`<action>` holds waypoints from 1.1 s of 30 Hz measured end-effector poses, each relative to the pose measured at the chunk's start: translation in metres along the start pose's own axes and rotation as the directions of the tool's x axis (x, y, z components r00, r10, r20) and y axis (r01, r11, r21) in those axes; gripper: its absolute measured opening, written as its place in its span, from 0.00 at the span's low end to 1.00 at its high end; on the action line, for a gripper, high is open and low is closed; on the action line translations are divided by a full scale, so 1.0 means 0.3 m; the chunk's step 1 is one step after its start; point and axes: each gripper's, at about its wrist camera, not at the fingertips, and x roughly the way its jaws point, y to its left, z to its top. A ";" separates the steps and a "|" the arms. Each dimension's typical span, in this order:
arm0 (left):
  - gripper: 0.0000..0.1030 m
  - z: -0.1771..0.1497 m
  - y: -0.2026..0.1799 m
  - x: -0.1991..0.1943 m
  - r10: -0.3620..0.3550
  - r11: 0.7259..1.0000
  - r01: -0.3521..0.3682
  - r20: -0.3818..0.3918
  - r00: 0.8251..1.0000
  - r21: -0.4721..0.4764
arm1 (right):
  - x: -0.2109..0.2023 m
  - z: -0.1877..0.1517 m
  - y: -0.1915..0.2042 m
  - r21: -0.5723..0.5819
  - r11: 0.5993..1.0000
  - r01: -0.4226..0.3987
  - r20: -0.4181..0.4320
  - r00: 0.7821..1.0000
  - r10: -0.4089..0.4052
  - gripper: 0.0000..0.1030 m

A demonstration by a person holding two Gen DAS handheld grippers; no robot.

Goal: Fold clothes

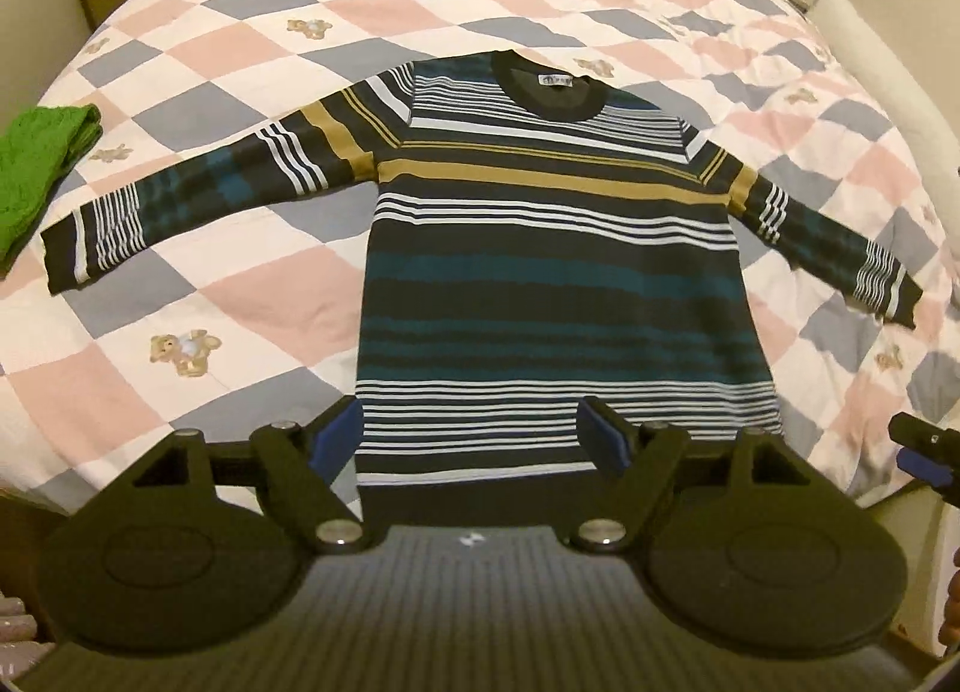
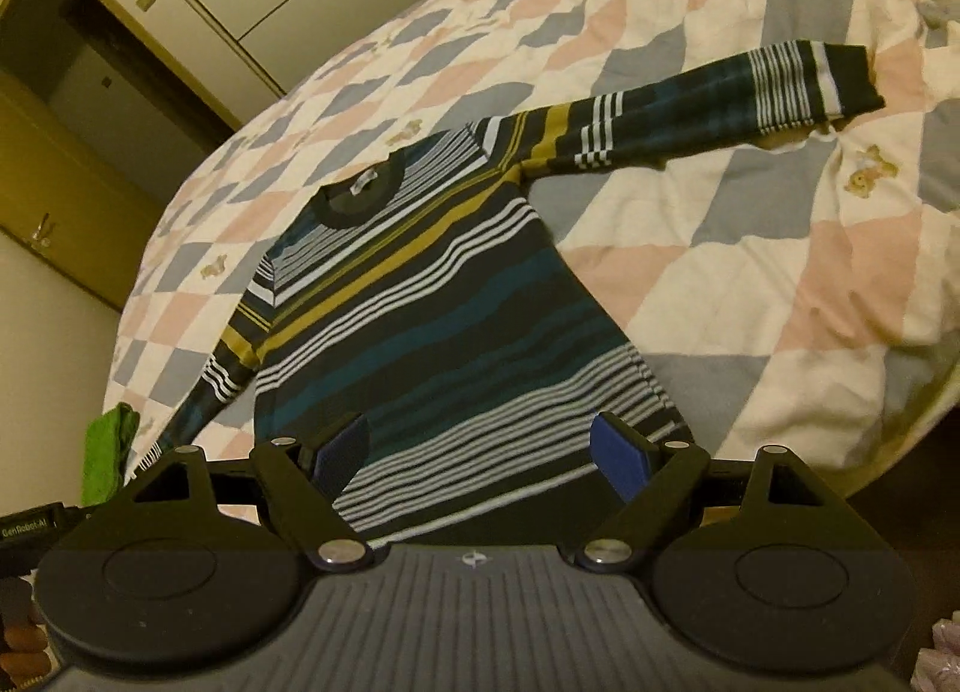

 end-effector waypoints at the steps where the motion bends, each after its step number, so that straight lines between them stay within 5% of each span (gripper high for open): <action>1: 0.73 -0.004 0.001 -0.004 0.004 1.000 -0.004 0.002 1.000 0.008 | -0.007 -0.009 0.002 0.002 1.000 0.005 0.001 1.000 -0.005 0.81; 20: 0.77 -0.055 0.022 -0.062 0.046 0.993 -0.050 0.041 0.998 0.106 | -0.032 -0.090 0.068 -0.031 0.997 0.066 0.005 0.998 -0.066 0.84; 33: 0.77 -0.140 0.024 -0.030 0.057 0.988 -0.052 -0.028 0.998 0.144 | -0.044 -0.157 0.055 -0.033 0.993 0.111 -0.036 0.993 -0.112 0.85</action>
